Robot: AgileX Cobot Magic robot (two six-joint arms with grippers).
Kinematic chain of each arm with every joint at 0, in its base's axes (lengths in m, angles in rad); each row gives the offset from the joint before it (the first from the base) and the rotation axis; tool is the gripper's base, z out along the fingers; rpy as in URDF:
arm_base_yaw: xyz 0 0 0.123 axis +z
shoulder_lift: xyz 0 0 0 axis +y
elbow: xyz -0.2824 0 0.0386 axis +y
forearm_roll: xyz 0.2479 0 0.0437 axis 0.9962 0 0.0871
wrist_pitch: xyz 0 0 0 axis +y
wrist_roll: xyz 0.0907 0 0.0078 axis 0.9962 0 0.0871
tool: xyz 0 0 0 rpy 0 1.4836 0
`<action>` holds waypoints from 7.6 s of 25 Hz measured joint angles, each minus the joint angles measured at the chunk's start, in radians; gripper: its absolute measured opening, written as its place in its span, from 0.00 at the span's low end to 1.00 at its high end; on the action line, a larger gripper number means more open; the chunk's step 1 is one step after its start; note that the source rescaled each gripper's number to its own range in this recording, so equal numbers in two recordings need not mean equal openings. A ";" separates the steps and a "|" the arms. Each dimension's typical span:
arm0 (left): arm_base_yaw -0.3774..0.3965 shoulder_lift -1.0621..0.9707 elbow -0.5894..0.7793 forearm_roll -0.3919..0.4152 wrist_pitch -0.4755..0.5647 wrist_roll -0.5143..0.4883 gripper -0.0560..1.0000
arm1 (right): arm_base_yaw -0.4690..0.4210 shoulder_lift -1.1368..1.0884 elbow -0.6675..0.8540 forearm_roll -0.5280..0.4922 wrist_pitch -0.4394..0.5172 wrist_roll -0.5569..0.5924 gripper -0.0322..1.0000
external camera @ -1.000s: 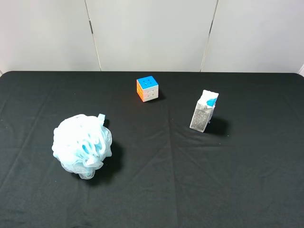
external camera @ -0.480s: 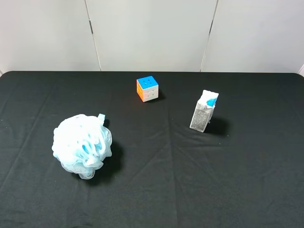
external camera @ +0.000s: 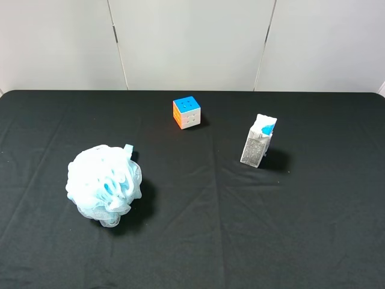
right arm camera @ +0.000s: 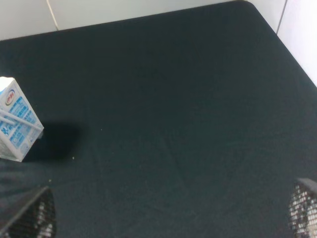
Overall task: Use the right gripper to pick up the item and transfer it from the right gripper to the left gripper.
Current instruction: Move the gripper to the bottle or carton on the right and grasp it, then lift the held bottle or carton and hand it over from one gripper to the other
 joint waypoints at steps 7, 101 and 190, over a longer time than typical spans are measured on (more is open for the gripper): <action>0.000 0.000 0.000 0.000 0.000 0.000 0.95 | 0.000 0.000 0.000 0.080 0.000 0.056 1.00; 0.000 0.000 0.000 0.000 0.000 0.000 0.95 | 0.508 1.786 -0.891 0.025 -0.031 0.518 1.00; 0.000 0.000 0.000 0.000 0.000 0.001 0.95 | 0.489 1.608 -0.907 0.249 0.131 -0.167 0.03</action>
